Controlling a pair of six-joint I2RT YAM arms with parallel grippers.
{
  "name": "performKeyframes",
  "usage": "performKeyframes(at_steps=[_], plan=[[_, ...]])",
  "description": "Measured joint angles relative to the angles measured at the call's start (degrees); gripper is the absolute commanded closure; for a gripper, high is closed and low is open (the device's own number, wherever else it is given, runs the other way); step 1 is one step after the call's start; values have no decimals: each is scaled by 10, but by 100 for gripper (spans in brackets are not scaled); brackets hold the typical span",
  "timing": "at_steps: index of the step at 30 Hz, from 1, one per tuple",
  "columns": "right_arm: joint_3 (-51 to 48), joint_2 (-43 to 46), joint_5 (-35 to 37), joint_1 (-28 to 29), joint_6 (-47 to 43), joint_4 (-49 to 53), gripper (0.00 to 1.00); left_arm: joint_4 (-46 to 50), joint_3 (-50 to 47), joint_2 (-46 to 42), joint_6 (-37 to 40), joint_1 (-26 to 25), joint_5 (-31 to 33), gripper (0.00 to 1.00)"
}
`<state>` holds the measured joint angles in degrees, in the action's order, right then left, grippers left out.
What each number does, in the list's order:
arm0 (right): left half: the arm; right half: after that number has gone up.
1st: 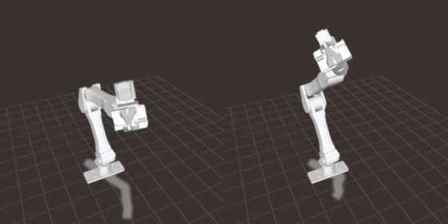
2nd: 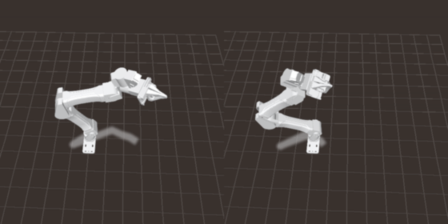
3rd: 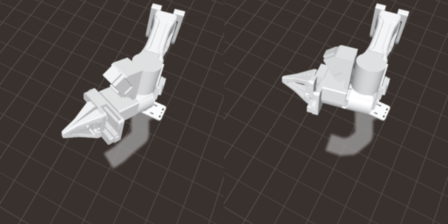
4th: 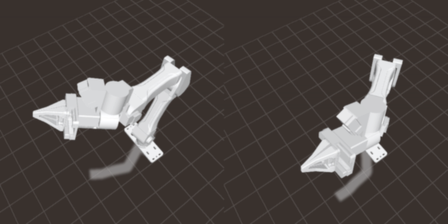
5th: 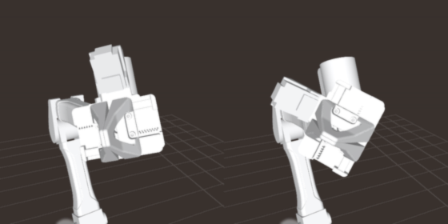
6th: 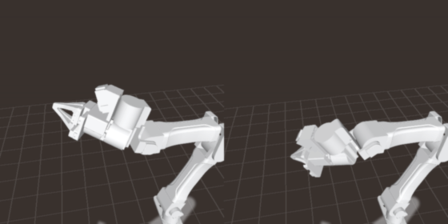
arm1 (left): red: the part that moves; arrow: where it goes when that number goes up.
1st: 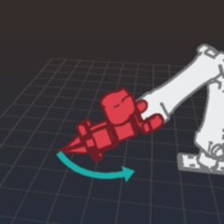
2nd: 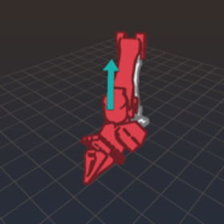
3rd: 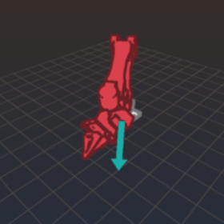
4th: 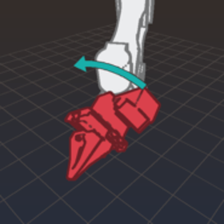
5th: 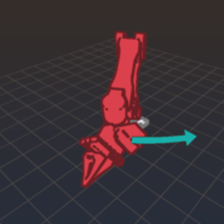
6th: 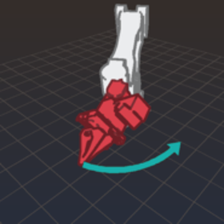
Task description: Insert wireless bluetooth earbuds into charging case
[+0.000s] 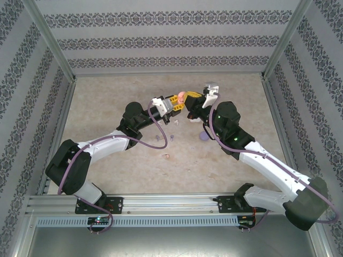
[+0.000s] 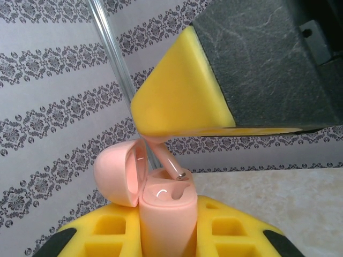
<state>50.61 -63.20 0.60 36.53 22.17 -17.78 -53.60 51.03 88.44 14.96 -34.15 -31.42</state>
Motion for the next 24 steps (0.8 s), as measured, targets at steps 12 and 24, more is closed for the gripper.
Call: performKeyframes(at_steps=[12, 24], plan=[[0, 0, 0, 3, 0, 0, 95, 1, 0, 0, 0, 0, 0, 100], [0, 0, 0, 16, 2, -4, 96, 8, 6, 0, 0, -3, -2, 100]])
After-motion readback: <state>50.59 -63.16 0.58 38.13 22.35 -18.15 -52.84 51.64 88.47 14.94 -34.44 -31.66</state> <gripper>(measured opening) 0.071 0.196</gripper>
